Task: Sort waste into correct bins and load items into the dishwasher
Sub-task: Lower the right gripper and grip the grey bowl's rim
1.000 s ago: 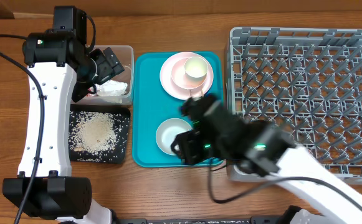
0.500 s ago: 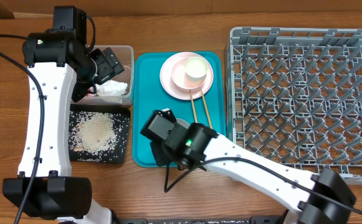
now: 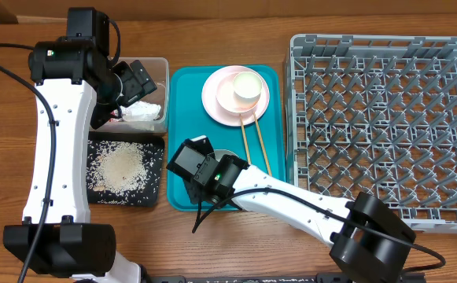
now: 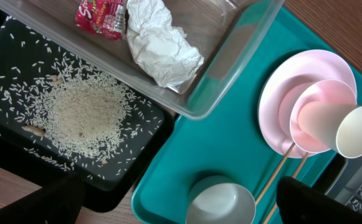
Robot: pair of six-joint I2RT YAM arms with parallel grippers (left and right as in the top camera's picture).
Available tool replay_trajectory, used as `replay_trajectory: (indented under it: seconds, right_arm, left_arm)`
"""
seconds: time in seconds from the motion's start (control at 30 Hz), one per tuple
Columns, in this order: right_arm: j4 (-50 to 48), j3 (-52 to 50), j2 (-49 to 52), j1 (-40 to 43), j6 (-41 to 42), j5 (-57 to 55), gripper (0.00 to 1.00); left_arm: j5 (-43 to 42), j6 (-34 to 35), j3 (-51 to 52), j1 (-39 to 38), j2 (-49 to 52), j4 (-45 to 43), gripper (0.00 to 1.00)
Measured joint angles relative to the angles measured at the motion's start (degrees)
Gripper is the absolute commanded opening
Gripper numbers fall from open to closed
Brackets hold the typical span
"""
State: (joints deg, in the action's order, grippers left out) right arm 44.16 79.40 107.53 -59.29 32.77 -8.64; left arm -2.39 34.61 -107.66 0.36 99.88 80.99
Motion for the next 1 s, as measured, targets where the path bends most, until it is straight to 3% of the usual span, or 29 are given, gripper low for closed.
replay_trajectory:
  seconds: [0.67,1.0]
  right_arm:
    - [-10.4,-6.8,0.0,0.0,0.0,-0.2,0.31]
    - [-10.6,-9.3,0.0,0.0,0.0,-0.2,0.28]
  left_arm:
    - [0.0,0.0,0.0,0.0,0.0,0.0,1.00]
    - [0.0,0.0,0.0,0.0,0.0,0.0,1.00]
